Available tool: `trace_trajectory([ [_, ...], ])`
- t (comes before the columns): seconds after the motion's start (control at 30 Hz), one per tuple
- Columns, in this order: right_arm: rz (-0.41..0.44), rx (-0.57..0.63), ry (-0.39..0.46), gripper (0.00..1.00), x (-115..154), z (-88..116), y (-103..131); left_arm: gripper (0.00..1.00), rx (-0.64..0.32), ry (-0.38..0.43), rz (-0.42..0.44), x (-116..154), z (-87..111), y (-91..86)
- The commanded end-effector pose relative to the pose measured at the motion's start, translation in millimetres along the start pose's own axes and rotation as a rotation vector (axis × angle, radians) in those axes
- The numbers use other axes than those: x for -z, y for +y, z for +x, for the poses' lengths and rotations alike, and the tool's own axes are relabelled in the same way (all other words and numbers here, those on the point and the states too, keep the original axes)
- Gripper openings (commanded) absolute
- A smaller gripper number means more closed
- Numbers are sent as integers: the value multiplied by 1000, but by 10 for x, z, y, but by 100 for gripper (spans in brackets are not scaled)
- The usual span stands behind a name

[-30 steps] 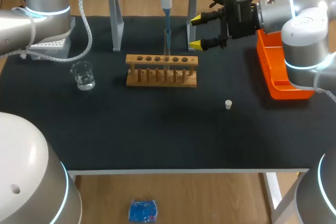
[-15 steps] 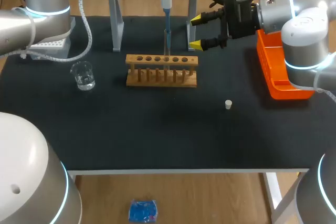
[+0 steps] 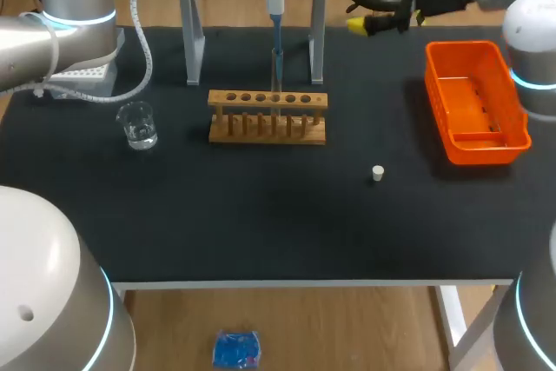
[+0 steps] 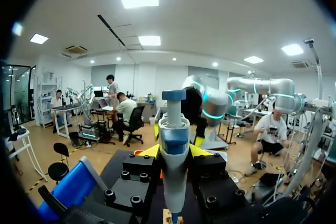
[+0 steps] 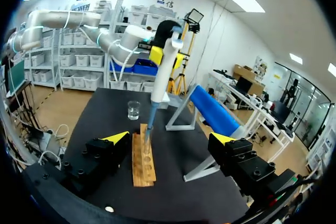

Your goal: Invert the test tube, pick up the pipette, mount the tip to pipette, aspirate from beaker and dispense into the tube, eject the tip, return the pipette, and cap with the stopper.

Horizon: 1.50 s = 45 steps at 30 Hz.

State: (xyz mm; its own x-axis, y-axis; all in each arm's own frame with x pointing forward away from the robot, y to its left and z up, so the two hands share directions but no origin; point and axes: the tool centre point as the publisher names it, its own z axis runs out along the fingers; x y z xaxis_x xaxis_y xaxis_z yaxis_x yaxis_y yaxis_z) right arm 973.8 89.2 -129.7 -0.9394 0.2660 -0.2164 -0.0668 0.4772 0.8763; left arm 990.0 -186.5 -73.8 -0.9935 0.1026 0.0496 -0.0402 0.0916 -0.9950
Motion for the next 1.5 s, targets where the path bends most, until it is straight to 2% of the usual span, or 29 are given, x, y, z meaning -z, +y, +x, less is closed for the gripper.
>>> trace_trajectory([
  [0.03, 98, -9, -14, 100, 450, 59, 328, 0, 0, 0, 0, 0, -5, -1],
  [0.23, 120, -10, -22, 100, 485, -8, 756, 0, 0, 0, 0, 0, -5, -1],
  [0.33, 133, -46, -10, 100, 438, -56, 898, 0, 0, 0, 0, 0, -5, -1],
  [0.4, 112, -27, -3, 100, 414, -66, 988, 0, 0, 0, 0, 0, -5, -1],
  [1.4, 112, -27, -3, 100, 414, -66, 988, 0, 0, 0, 0, 0, -5, -1],
  [1.5, 127, -28, -7, 100, 413, -15, 1017, 0, 0, 0, 0, 0, -5, -1],
])
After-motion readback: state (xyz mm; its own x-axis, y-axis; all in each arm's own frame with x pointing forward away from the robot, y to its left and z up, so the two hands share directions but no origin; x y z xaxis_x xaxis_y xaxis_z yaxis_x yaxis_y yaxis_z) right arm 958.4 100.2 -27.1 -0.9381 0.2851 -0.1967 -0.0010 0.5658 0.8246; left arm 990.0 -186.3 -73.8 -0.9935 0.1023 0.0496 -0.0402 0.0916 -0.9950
